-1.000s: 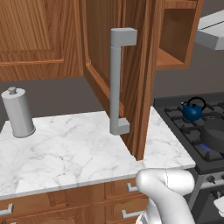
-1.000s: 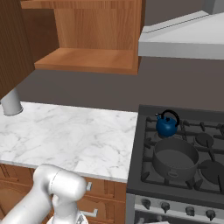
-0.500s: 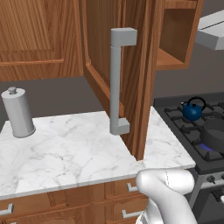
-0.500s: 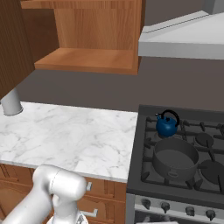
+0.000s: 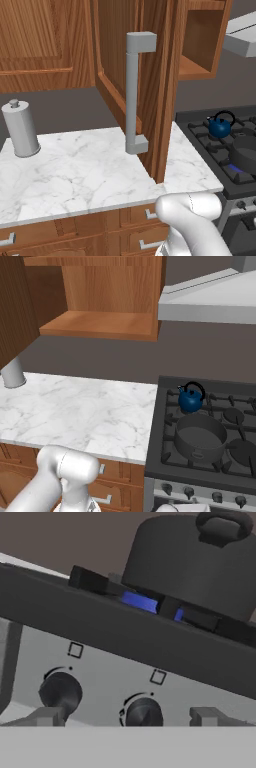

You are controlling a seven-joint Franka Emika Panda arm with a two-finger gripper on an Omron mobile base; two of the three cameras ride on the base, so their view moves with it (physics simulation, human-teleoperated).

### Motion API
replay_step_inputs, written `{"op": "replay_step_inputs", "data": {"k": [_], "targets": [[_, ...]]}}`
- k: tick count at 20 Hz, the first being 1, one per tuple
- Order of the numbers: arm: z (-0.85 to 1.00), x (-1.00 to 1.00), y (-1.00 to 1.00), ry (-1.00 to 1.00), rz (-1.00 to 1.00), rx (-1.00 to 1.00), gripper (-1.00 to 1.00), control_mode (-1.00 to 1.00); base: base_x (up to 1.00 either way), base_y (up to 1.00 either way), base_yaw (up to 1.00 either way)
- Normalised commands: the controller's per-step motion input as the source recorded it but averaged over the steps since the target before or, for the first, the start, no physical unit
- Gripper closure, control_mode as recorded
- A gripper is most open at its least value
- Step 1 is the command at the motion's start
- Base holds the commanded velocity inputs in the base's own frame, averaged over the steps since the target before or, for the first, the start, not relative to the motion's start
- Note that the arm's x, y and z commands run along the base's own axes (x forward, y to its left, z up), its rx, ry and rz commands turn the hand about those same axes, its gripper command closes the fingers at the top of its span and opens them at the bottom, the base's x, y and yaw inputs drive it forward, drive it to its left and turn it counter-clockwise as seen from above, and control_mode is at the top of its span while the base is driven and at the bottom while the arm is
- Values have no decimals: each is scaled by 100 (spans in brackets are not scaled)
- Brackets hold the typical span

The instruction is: Pick the kettle from the cabinet and place it on a stove burner. Then pick the pot from the counter and place it on another stove burner. Finally, turn both burners on.

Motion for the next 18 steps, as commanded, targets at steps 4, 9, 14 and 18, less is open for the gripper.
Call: {"op": "replay_step_inputs", "data": {"k": [4,9,14,18], "targets": [[-4,8,0,7,0,3,-100,-100,0,0,0],[-2,5,0,8,0,8,-100,-100,0,0,0],[-2,4,-1,9,0,11,-100,-100,0,0,0],[-2,2,-4,3,0,10,-100,-100,0,0,0]]}}
